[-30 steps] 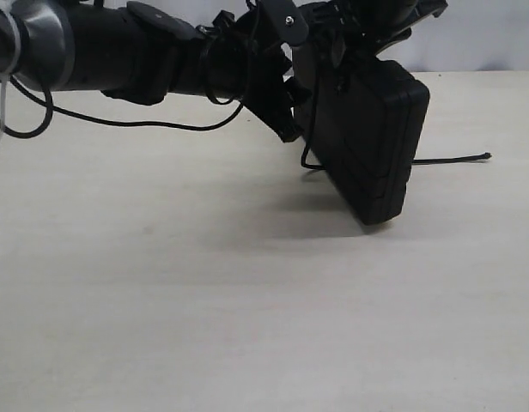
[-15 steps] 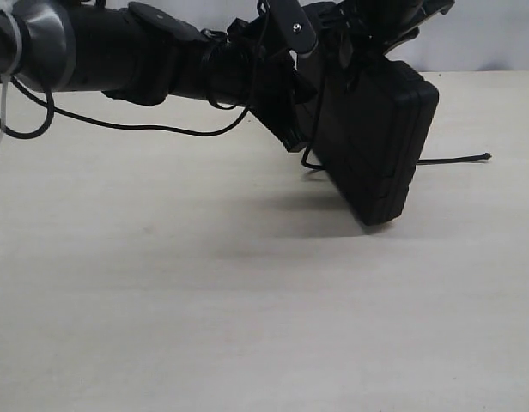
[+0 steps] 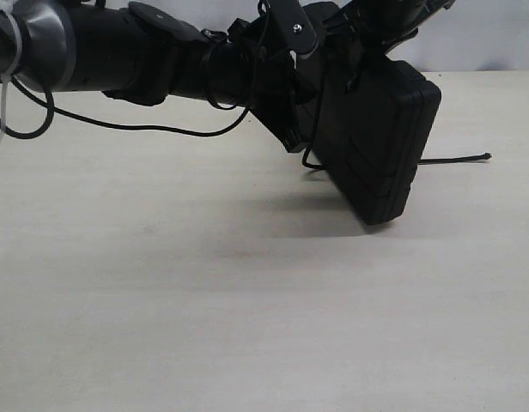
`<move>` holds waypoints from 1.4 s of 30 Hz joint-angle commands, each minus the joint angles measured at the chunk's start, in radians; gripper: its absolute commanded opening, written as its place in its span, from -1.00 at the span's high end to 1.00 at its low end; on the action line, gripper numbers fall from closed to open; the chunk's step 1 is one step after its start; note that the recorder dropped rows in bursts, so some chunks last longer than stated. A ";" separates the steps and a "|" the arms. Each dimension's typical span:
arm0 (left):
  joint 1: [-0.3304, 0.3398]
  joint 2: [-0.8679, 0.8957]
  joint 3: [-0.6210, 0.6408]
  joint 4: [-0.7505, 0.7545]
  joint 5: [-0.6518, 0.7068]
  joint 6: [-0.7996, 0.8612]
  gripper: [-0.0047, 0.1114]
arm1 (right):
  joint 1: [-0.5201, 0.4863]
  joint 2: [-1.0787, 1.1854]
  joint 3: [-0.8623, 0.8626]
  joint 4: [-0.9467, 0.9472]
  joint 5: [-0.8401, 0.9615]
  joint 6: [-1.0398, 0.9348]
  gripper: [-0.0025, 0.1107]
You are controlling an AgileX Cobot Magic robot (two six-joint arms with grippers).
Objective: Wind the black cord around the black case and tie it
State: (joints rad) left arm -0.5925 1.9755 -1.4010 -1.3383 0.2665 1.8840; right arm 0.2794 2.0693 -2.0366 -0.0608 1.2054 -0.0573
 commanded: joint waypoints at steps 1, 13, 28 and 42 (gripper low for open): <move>-0.001 -0.010 0.003 0.001 0.008 0.000 0.92 | 0.002 0.009 0.008 0.039 0.016 -0.026 0.88; 0.110 -0.112 0.063 -0.010 -0.042 -0.051 0.92 | 0.030 0.013 0.087 0.070 0.016 0.024 0.88; 0.294 -0.181 0.132 -0.008 0.041 -0.156 0.92 | 0.178 0.039 0.135 0.076 -0.024 0.043 0.67; 0.313 -0.177 0.132 0.027 0.302 -0.158 0.92 | 0.183 -0.020 0.135 0.098 -0.027 0.025 0.21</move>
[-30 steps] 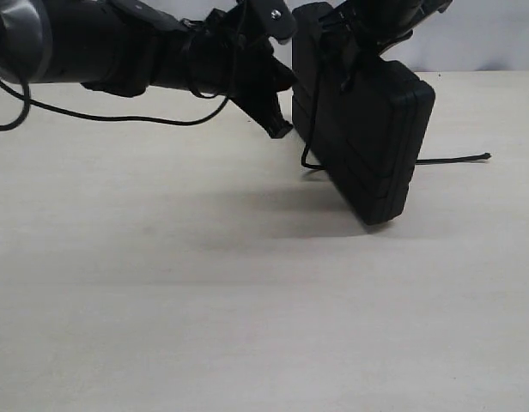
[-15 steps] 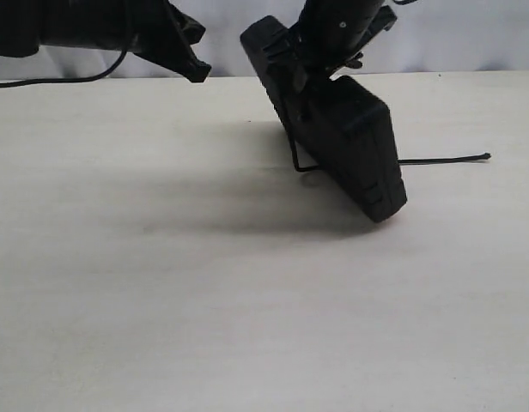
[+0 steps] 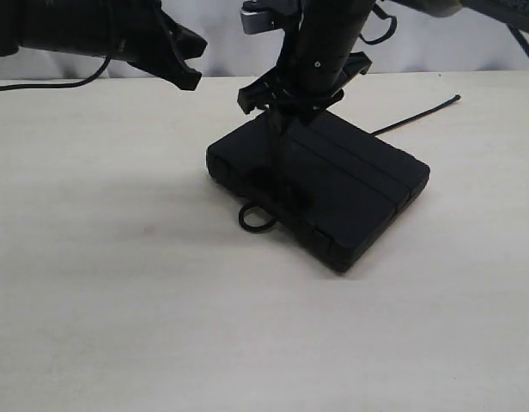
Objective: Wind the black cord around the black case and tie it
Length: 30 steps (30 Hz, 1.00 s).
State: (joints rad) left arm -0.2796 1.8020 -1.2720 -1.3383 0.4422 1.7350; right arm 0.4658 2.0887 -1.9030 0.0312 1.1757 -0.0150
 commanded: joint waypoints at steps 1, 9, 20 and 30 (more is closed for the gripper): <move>0.000 -0.002 0.003 0.051 0.160 -0.013 0.92 | -0.004 -0.047 0.001 0.002 0.004 -0.020 0.21; 0.002 0.005 0.034 0.332 0.198 -0.248 0.92 | -0.010 -0.063 0.057 -0.007 -0.043 -0.001 0.21; 0.127 0.005 0.144 0.305 -0.164 -0.301 0.92 | -0.010 0.087 0.096 0.115 -0.329 -0.074 0.21; 0.200 0.007 0.144 0.253 -0.131 -0.301 0.92 | -0.010 0.204 -0.047 -0.010 -0.308 0.059 0.21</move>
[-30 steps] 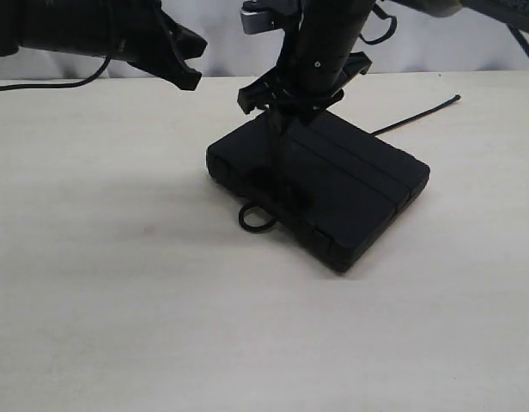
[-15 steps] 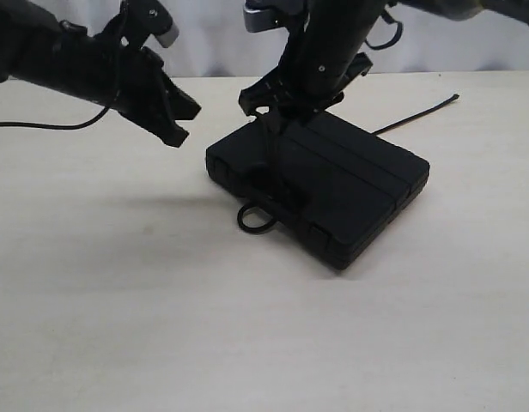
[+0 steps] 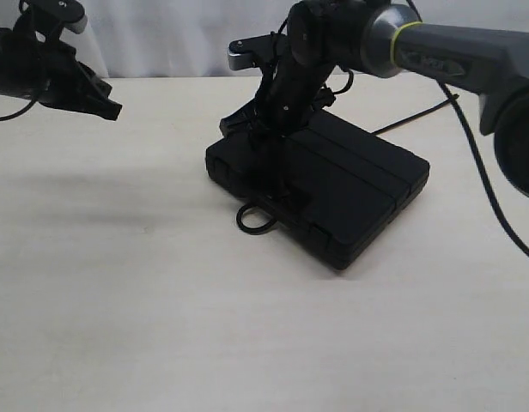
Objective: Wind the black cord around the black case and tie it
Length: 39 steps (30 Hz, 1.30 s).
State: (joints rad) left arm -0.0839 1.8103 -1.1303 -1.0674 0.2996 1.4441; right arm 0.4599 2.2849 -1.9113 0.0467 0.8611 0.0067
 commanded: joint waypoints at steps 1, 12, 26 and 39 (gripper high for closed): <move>0.002 -0.002 0.002 -0.018 0.015 -0.010 0.92 | -0.004 0.007 -0.043 -0.025 0.007 0.040 0.21; 0.003 -0.002 0.002 -0.026 0.032 -0.010 0.92 | -0.004 -0.023 -0.041 -0.141 0.128 0.113 0.21; 0.003 -0.002 0.002 -0.026 0.039 -0.007 0.92 | -0.004 0.018 -0.039 -0.056 0.079 0.041 0.88; 0.003 -0.002 0.002 -0.070 0.049 0.026 0.92 | -0.004 -0.140 -0.039 -0.073 0.067 0.039 0.88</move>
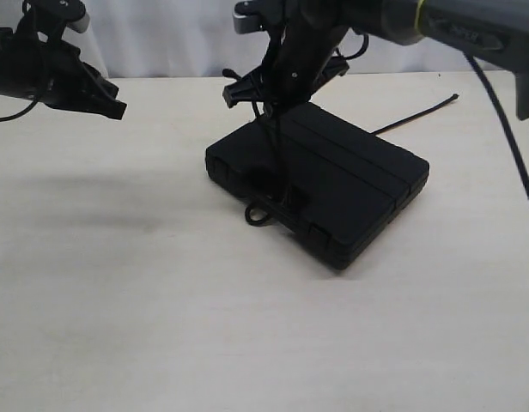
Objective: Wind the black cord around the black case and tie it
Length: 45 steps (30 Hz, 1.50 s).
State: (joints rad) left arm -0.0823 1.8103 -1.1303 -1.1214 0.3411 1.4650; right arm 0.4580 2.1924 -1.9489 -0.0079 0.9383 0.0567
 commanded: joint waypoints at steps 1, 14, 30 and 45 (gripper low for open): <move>0.001 -0.002 0.002 -0.016 0.012 0.005 0.92 | -0.002 -0.055 -0.002 -0.027 -0.010 -0.011 0.88; 0.001 -0.002 0.002 -0.016 0.062 0.034 0.92 | -0.004 -0.127 0.003 -0.341 0.083 0.125 0.88; 0.001 -0.002 0.002 -0.151 0.546 0.361 0.92 | -0.029 -0.125 0.110 -0.362 0.072 0.174 -0.06; 0.001 -0.002 0.002 -0.176 0.598 0.419 0.92 | -0.350 -0.036 0.328 -0.304 -0.152 0.178 0.88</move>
State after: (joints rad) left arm -0.0823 1.8103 -1.1303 -1.2826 0.9435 1.8804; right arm 0.1114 2.1638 -1.6531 -0.3414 0.8816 0.2469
